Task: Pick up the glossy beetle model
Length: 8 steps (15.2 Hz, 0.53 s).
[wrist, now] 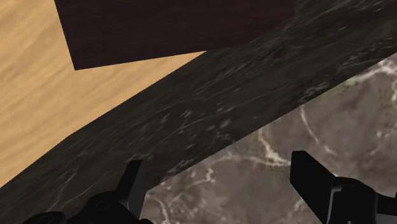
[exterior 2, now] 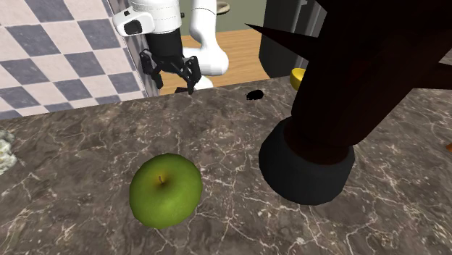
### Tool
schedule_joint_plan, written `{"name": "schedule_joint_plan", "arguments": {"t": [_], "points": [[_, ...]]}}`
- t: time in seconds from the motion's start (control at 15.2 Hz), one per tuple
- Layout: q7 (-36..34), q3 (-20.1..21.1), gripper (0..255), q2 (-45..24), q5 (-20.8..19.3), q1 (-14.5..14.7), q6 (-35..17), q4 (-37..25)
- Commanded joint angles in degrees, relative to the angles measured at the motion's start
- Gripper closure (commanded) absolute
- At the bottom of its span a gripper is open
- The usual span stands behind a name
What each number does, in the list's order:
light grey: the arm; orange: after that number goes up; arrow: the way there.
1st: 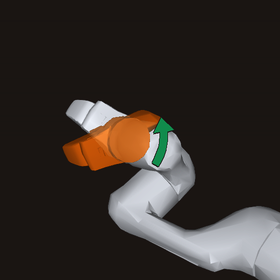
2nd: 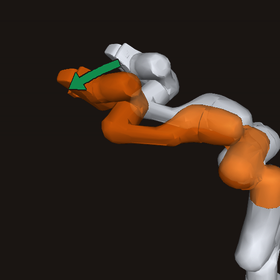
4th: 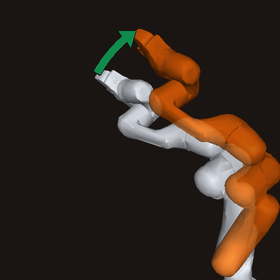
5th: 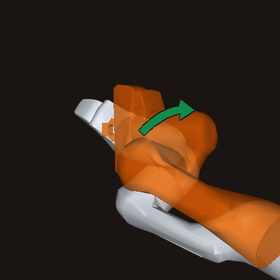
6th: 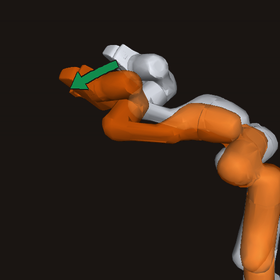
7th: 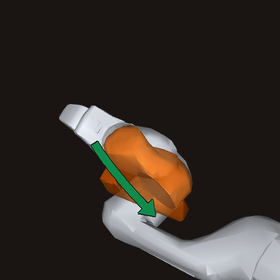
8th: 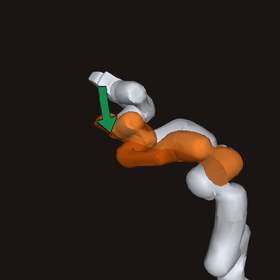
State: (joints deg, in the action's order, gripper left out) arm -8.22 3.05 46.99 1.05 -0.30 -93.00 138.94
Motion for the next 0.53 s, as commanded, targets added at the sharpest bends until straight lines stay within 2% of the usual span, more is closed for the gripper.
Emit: {"name": "schedule_joint_plan", "arguments": {"t": [0.0,0.46], "points": [[0.0,0.0,0,0.0,0.0,0.0,0.0,0.0],[-14.2,9.9,0,-1.9,6.7,1.5,3.8,-5.2]]}}
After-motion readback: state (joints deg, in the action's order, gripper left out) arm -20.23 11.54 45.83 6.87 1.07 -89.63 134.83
